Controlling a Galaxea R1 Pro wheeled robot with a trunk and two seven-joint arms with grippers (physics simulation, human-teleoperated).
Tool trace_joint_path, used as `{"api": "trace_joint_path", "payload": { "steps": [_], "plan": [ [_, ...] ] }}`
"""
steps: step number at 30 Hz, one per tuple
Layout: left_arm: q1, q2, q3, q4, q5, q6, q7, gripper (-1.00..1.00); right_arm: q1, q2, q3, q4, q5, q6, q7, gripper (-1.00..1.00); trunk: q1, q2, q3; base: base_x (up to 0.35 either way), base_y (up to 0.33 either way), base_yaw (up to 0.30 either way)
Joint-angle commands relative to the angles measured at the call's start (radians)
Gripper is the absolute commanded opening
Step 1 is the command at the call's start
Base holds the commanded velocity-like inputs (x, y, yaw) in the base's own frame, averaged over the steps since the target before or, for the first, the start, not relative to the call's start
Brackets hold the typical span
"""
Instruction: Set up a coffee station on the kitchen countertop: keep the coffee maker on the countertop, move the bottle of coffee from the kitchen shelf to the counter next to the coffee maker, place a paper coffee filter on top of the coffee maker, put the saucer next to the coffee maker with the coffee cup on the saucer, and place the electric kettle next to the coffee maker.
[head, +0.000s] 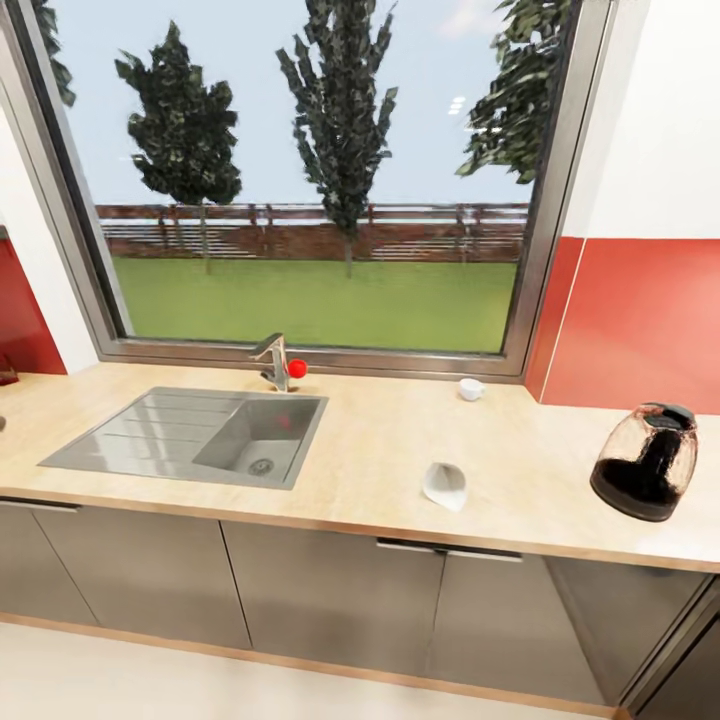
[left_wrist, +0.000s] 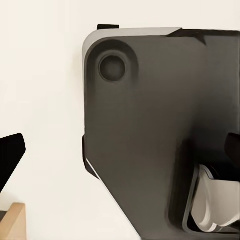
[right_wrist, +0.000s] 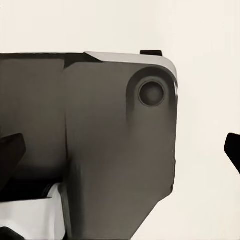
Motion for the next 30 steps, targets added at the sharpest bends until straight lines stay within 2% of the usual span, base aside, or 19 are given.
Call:
{"api": "trace_joint_path", "payload": {
  "steps": [1, 22, 26, 30],
  "plan": [
    [0.0, 0.0, 0.004, 0.0, 0.0, 0.0, 0.0, 1.0, 0.0, 0.0, 0.0, 0.0, 0.0, -0.002, 0.0, 1.0, -0.004, 0.006, 0.002, 0.0, 0.0, 0.0],
    [-0.001, -0.002, 0.001, -0.013, -0.001, -0.003, -0.003, 1.0, 0.0, 0.003, -0.002, -0.001, -0.003, -0.01, 0.0, 1.0, -0.084, 0.153, 0.068, 0.0, 0.0, 0.0],
    [-0.031, -0.002, -0.009, -0.183, -0.014, -0.003, -0.003, 1.0, 0.0, -0.004, -0.002, -0.022, -0.001, -0.009, 0.001, 1.0, -0.1, 0.181, 0.08, 0.0, 0.0, 0.0],
    [-0.089, -0.003, -0.011, -0.253, -0.028, -0.003, -0.004, 1.0, 0.0, -0.008, -0.003, -0.076, 0.0, -0.01, -0.001, 1.0, -0.115, 0.209, 0.093, 0.0, 0.0, 0.0]
  ]
}}
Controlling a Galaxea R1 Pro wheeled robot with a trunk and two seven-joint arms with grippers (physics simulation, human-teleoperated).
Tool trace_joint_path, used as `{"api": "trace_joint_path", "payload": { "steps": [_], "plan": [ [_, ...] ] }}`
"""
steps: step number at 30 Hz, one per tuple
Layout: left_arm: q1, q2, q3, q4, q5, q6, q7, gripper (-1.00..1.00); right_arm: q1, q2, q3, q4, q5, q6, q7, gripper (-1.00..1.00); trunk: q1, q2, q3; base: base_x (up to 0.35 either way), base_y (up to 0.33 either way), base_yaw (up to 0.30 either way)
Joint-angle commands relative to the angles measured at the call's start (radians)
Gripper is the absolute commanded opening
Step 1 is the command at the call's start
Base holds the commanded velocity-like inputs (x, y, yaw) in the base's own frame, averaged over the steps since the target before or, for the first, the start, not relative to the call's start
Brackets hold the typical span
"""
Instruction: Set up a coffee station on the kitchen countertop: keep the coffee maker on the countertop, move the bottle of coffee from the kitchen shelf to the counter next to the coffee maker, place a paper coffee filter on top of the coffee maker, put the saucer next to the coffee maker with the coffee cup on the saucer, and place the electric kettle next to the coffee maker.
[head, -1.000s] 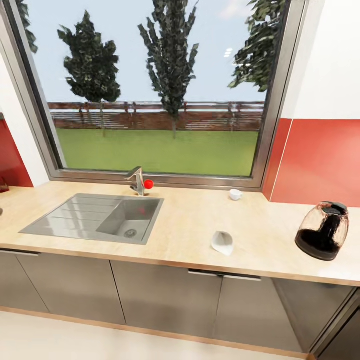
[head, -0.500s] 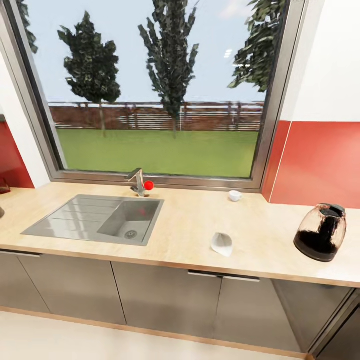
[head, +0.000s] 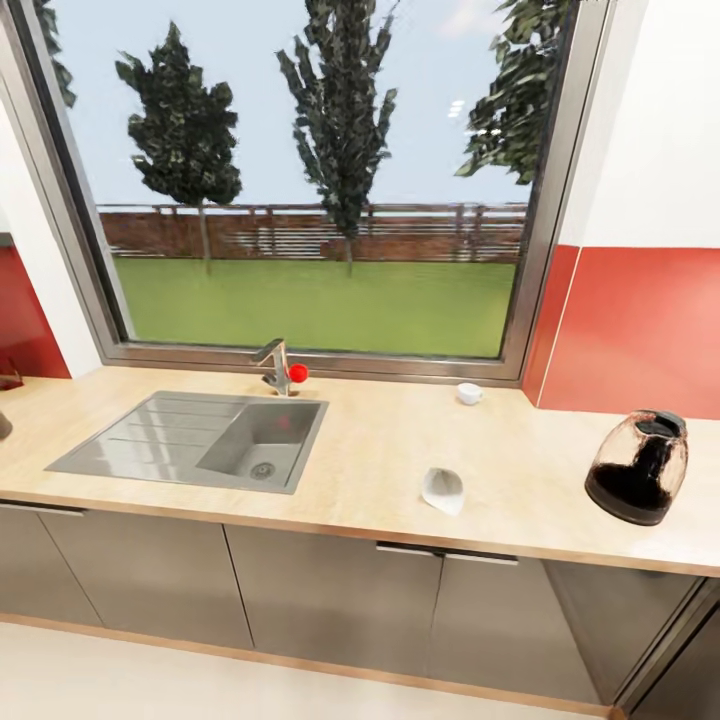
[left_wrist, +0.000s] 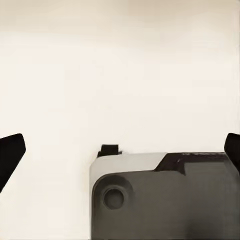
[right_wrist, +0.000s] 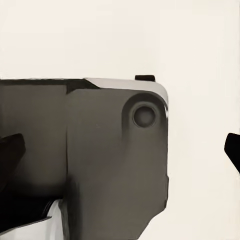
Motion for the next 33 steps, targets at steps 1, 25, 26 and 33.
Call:
{"api": "trace_joint_path", "payload": {
  "steps": [1, 25, 26, 33],
  "plan": [
    [-0.013, 0.0, 0.002, -0.006, -0.006, 0.0, 0.0, 1.0, 0.0, 0.0, 0.0, -0.011, 0.0, -0.003, -0.001, 1.0, -0.004, 0.006, 0.001, 0.0, 0.0, 0.0],
    [-0.246, -0.123, -0.172, -0.346, -0.031, 0.018, 0.001, 1.0, 0.0, 0.002, 0.002, -0.178, 0.002, -0.085, 0.0, 1.0, -0.076, 0.139, 0.061, 0.0, 0.0, 0.0],
    [-0.246, -0.125, -0.174, -0.372, -0.03, 0.019, 0.001, 1.0, 0.0, 0.002, 0.002, -0.177, 0.002, -0.085, 0.0, 1.0, -0.076, 0.139, 0.061, 0.0, 0.0, 0.0],
    [-0.231, -0.123, -0.268, -0.544, -0.033, -0.006, 0.001, 1.0, 0.0, 0.002, 0.002, -0.172, 0.002, -0.088, 0.0, 1.0, -0.076, 0.139, 0.061, 0.0, 0.0, 0.0]
  ]
}}
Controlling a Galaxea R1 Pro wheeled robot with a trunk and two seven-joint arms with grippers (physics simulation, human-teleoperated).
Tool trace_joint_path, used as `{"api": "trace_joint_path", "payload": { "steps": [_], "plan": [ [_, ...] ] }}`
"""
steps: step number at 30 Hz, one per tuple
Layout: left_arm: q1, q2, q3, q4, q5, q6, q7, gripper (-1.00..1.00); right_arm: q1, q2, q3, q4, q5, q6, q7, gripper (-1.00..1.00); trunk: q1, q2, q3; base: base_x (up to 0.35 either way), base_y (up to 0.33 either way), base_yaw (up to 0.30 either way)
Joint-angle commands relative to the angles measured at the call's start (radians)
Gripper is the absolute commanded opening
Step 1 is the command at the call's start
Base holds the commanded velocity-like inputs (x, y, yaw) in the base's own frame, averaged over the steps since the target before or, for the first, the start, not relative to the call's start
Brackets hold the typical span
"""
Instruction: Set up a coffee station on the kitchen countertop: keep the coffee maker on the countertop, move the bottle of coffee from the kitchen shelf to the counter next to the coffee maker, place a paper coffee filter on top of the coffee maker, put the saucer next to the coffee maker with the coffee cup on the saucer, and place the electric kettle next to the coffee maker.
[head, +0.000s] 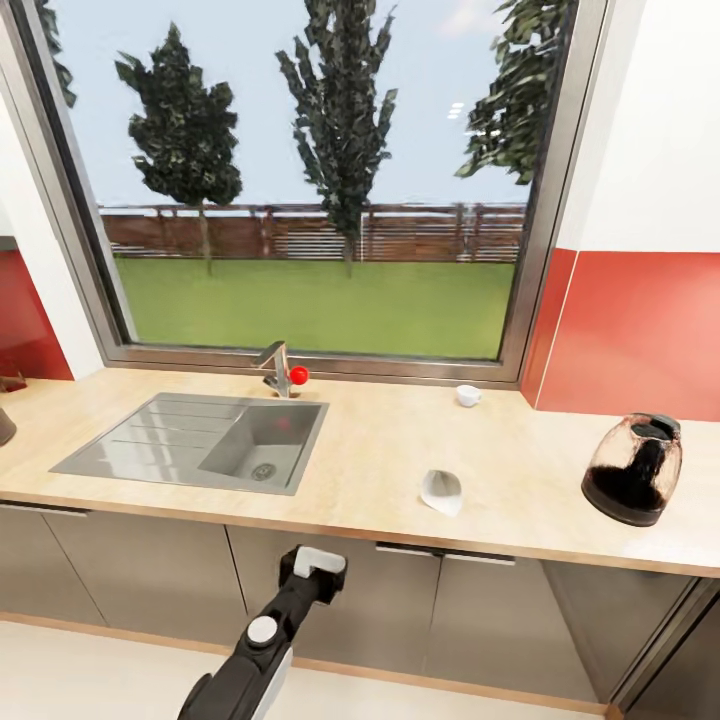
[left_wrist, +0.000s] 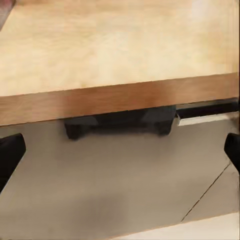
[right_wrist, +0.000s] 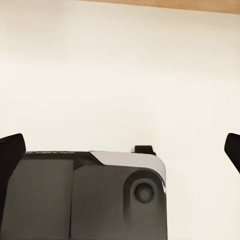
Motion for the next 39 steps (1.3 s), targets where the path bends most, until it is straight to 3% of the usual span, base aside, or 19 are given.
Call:
{"api": "trace_joint_path", "payload": {
  "steps": [1, 3, 6, 14, 15, 19, 20, 25, 32, 39],
  "plan": [
    [-0.005, 0.002, -0.047, -0.019, -0.005, 0.0, 0.0, 1.0, 0.0, 0.0, 0.0, -0.001, 0.0, -0.002, 0.0, 1.0, 0.001, -0.002, -0.002, 0.0, 0.0, 0.0],
    [-0.011, 0.001, -0.09, -0.046, -0.003, 0.011, -0.001, 1.0, 0.0, 0.0, -0.001, -0.002, 0.0, -0.002, 0.0, 1.0, 0.001, -0.002, -0.002, 0.0, 0.0, 0.0],
    [-0.014, -0.004, -0.116, -0.103, 0.001, 0.035, -0.001, 1.0, 0.0, 0.0, -0.002, -0.003, 0.0, -0.002, -0.001, 1.0, 0.001, -0.002, -0.002, 0.0, 0.0, 0.0],
    [-0.012, -0.001, -0.125, -0.262, 0.006, 0.182, -0.003, 1.0, 0.0, 0.0, -0.002, 0.001, 0.001, 0.0, -0.003, 1.0, 0.001, -0.002, -0.002, 0.0, 0.0, 0.0],
    [-0.049, -0.005, -0.125, -0.298, 0.031, 0.265, -0.006, 1.0, 0.0, -0.001, -0.003, 0.005, 0.002, 0.003, -0.003, 1.0, 0.001, -0.002, -0.002, 0.0, 0.0, 0.0],
    [-0.133, -0.006, -0.125, -0.296, 0.067, 0.322, -0.005, 1.0, 0.0, -0.003, -0.004, 0.032, 0.001, 0.006, -0.003, 1.0, 0.001, -0.002, -0.002, 0.0, 0.0, 0.0],
    [-0.221, -0.007, -0.124, -0.282, 0.084, 0.366, -0.003, 1.0, 0.0, -0.003, -0.004, 0.046, -0.002, 0.004, 0.002, 1.0, 0.001, -0.002, -0.002, 0.0, 0.0, 0.0],
    [-0.302, -0.002, -0.115, -0.221, 0.099, 0.374, 0.006, 1.0, 0.0, -0.004, -0.014, 0.049, -0.005, 0.007, 0.002, 1.0, 0.001, -0.002, -0.002, 0.0, 0.0, 0.0],
    [-0.303, 0.003, -0.116, -0.198, 0.096, 0.361, 0.005, 1.0, 0.0, -0.003, -0.019, 0.051, -0.005, 0.008, 0.004, 1.0, 0.001, -0.002, -0.002, 0.0, 0.0, -0.016],
    [-0.304, 0.004, -0.117, -0.196, 0.095, 0.358, 0.005, 1.0, 0.0, -0.003, -0.02, 0.052, -0.003, 0.009, 0.006, 1.0, 0.001, -0.002, -0.002, 0.0, 0.0, -0.217]
  ]
}}
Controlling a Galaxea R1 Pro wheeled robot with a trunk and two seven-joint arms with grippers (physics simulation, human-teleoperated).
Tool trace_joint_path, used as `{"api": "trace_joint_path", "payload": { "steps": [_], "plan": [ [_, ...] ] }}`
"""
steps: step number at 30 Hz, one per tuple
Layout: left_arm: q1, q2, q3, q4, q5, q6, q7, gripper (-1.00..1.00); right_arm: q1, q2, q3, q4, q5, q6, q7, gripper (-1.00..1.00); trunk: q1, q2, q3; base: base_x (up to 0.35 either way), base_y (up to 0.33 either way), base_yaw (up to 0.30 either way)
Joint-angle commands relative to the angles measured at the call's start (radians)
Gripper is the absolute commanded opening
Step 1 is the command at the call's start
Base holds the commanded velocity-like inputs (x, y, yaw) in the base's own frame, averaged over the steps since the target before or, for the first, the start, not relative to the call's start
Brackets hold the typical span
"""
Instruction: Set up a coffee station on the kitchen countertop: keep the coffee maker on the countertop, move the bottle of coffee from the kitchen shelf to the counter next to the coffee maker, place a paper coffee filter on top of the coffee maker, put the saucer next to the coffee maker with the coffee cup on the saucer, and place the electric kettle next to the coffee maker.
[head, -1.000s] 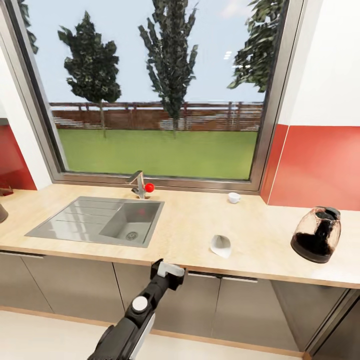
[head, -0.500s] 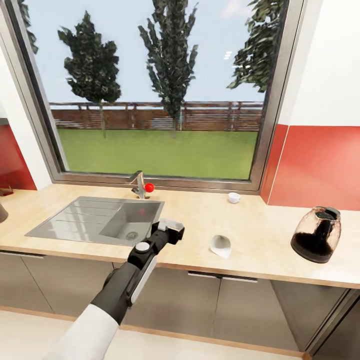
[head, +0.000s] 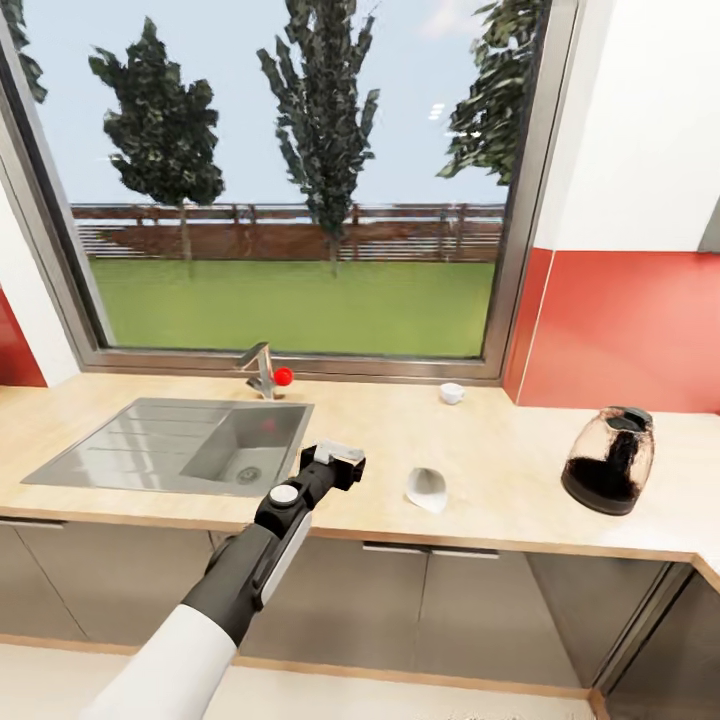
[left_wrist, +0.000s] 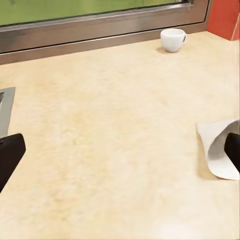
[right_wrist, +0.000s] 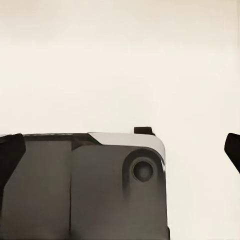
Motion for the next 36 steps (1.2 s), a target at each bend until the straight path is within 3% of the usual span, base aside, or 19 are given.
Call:
{"api": "trace_joint_path", "payload": {
  "steps": [1, 17, 24, 33, 36],
  "plan": [
    [0.0, 0.0, -0.001, 0.005, 0.008, 0.005, 0.0, 1.0, 0.0, 0.0, -0.001, 0.004, 0.0, -0.002, 0.0, 1.0, 0.001, -0.002, -0.002, 0.0, 0.0, -0.263],
    [0.001, 0.002, 0.002, 0.125, 0.011, 0.006, 0.002, 1.0, 0.0, 0.0, -0.004, 0.029, -0.001, -0.003, 0.0, 1.0, 0.001, -0.002, -0.002, 0.006, 0.0, -0.263],
    [0.001, 0.002, 0.005, 0.15, 0.012, 0.008, 0.002, 1.0, 0.0, 0.0, -0.004, 0.029, -0.001, -0.003, 0.0, 1.0, 0.001, -0.002, -0.002, 0.211, 0.0, -0.216],
    [0.001, 0.0, 0.006, 0.221, 0.015, 0.007, 0.002, 1.0, 0.0, 0.0, -0.003, 0.029, 0.0, -0.003, 0.002, 1.0, 0.001, -0.002, -0.002, 0.137, 0.0, -0.037],
    [0.001, 0.002, 0.017, 0.259, 0.013, -0.045, 0.002, 1.0, 0.0, 0.0, -0.002, 0.029, 0.0, -0.005, 0.003, 1.0, 0.001, -0.002, -0.002, 0.004, 0.0, -0.001]
  ]
}}
